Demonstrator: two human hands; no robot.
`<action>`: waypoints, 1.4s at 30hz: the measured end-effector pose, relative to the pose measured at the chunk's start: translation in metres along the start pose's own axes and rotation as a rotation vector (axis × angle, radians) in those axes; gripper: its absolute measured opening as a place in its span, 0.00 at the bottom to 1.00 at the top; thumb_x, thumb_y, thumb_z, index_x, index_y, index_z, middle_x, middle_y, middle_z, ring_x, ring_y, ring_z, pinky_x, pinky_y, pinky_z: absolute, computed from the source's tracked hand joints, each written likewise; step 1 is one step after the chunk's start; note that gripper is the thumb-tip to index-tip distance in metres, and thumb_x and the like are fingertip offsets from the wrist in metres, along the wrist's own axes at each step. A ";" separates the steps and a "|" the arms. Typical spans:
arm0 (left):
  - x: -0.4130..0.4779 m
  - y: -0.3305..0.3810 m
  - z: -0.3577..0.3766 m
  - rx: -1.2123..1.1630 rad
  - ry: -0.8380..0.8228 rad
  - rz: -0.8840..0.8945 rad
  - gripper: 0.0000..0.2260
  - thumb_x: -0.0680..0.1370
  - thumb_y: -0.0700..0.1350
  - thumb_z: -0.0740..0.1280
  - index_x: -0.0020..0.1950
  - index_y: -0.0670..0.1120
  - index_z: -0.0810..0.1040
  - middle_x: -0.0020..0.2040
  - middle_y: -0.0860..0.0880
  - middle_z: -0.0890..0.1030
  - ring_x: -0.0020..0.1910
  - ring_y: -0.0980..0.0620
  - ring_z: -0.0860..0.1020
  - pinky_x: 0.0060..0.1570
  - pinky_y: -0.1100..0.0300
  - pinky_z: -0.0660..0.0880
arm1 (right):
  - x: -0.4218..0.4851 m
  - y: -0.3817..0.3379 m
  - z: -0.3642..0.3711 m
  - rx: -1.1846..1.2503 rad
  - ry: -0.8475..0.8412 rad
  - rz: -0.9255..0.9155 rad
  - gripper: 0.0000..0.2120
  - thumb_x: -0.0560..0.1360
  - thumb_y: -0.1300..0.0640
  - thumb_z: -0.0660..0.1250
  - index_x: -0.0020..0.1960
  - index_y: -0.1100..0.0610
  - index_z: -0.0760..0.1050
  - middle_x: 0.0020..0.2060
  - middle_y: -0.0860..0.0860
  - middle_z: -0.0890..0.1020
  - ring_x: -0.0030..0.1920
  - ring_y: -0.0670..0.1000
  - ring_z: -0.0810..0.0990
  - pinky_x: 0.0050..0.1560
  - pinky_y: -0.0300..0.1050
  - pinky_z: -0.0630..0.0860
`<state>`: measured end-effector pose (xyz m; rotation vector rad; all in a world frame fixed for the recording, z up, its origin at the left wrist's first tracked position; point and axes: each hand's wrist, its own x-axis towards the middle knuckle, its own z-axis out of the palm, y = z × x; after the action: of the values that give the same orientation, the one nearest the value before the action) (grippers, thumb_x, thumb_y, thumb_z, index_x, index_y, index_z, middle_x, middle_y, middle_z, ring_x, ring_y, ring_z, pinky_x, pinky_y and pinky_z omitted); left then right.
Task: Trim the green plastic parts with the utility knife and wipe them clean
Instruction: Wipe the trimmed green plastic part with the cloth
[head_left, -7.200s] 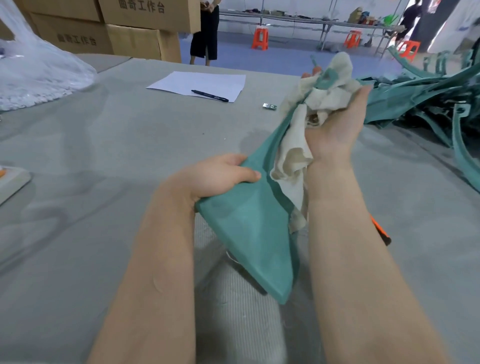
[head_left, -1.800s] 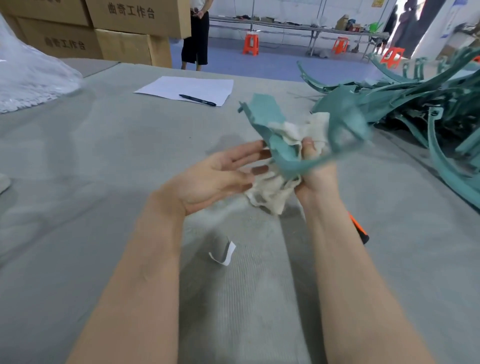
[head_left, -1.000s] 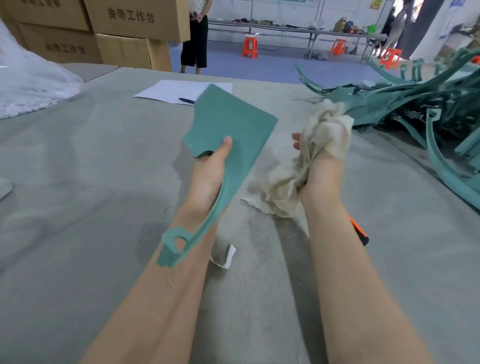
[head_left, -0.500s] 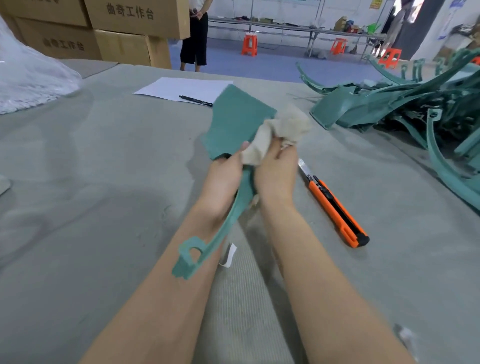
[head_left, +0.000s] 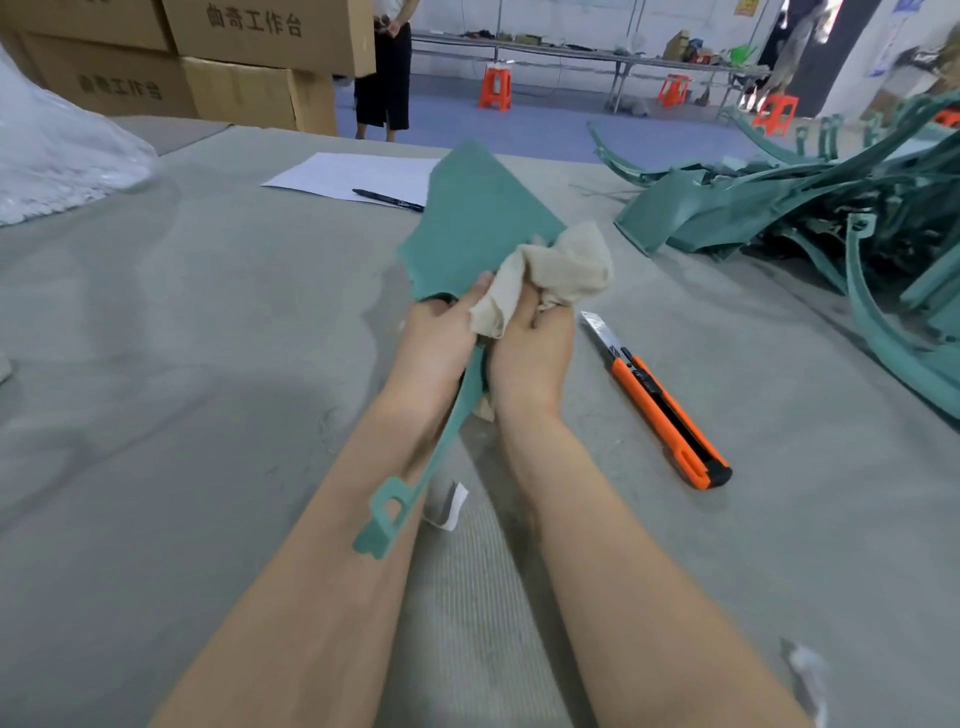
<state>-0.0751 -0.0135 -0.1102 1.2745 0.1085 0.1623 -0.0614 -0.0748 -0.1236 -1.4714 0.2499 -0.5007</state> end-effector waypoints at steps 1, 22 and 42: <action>-0.002 -0.002 0.003 0.053 -0.030 -0.006 0.03 0.79 0.42 0.66 0.49 0.48 0.79 0.46 0.52 0.84 0.47 0.53 0.83 0.51 0.58 0.79 | 0.010 -0.001 -0.008 0.006 0.078 0.024 0.13 0.82 0.52 0.57 0.53 0.60 0.74 0.51 0.57 0.82 0.52 0.56 0.79 0.52 0.48 0.74; -0.007 0.003 -0.005 0.149 -0.080 0.019 0.08 0.78 0.34 0.62 0.44 0.44 0.79 0.35 0.52 0.81 0.33 0.57 0.78 0.37 0.65 0.74 | 0.003 -0.032 -0.023 -0.353 -0.175 -0.488 0.21 0.75 0.70 0.58 0.66 0.62 0.66 0.51 0.53 0.77 0.49 0.53 0.76 0.48 0.37 0.68; -0.008 0.005 -0.001 0.232 -0.114 0.144 0.10 0.79 0.46 0.65 0.38 0.51 0.79 0.29 0.62 0.80 0.29 0.69 0.77 0.28 0.75 0.70 | 0.024 -0.019 -0.019 -0.616 -0.118 -0.523 0.24 0.77 0.66 0.58 0.73 0.57 0.66 0.69 0.55 0.73 0.69 0.55 0.70 0.64 0.42 0.64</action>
<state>-0.0832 -0.0129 -0.1054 1.5208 -0.0644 0.2044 -0.0525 -0.1030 -0.1032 -2.1783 -0.0969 -0.7963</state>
